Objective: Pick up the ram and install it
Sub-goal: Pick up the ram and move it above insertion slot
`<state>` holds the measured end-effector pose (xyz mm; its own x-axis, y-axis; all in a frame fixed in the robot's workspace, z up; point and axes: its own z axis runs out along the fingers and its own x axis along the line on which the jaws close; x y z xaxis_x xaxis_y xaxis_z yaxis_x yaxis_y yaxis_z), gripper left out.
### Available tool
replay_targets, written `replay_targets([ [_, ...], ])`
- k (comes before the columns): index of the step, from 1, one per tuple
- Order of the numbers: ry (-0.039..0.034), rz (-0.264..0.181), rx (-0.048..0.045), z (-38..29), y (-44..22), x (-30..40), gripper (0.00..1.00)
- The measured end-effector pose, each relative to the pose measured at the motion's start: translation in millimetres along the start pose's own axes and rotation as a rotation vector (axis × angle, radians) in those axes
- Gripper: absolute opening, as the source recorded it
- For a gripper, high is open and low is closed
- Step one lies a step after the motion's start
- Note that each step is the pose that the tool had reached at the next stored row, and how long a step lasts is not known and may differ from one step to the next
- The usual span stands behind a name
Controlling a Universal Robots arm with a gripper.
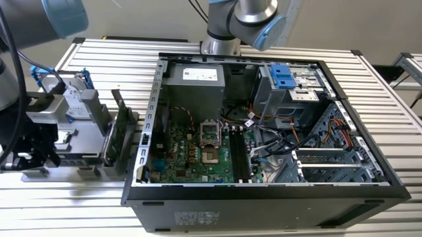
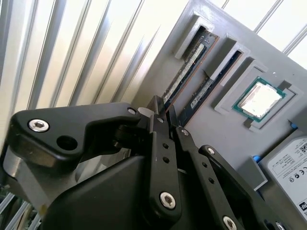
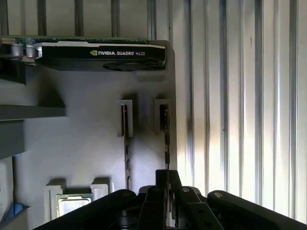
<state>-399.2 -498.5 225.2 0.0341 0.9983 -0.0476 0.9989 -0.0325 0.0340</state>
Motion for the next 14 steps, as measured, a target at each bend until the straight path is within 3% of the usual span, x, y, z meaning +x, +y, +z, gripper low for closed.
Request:
replay_targets([
  [14, 0.0000, 0.000, 0.0001, -8.3, 0.3, -0.4, 0.00],
])
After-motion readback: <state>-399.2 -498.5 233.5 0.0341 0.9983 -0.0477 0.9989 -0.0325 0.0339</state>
